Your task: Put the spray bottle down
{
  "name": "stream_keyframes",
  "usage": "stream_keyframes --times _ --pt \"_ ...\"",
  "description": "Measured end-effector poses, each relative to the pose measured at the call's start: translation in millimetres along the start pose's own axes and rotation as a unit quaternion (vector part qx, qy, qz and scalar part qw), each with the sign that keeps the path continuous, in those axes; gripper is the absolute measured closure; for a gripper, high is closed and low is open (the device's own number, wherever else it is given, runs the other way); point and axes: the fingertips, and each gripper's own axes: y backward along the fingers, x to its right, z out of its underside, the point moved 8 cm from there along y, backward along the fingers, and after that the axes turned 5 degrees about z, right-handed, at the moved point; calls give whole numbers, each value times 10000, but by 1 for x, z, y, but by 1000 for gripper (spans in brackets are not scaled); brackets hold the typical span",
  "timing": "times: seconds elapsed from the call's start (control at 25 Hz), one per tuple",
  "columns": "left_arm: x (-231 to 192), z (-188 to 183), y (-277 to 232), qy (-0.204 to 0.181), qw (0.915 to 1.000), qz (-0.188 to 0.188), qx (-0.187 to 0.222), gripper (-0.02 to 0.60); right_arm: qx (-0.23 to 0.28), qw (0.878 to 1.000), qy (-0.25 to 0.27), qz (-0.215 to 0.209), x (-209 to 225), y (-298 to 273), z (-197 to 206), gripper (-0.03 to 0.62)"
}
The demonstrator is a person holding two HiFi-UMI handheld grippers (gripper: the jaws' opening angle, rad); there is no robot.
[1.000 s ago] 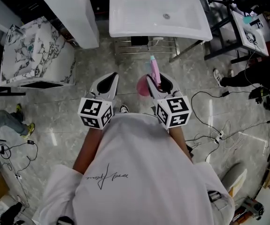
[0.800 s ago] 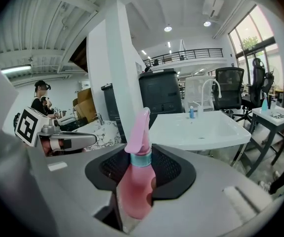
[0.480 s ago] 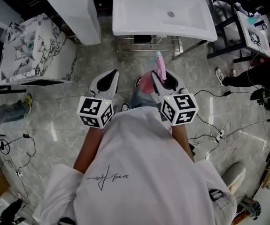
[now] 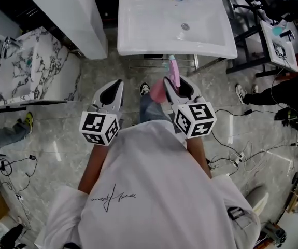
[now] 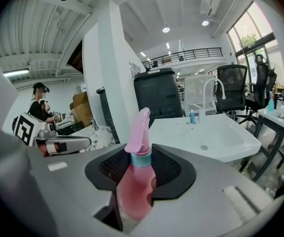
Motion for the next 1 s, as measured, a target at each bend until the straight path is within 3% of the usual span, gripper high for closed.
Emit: stream_keyframes --times 0.56,1.0 --pt "-54 -55 -114 139 9994 -300 -78 529 -101 9997 39 -215 75 -116 -73 465" --pt "-87 -83 -174 205 9985 -501 -20 529 -85 9981 39 -602 106 -184 -111 465"
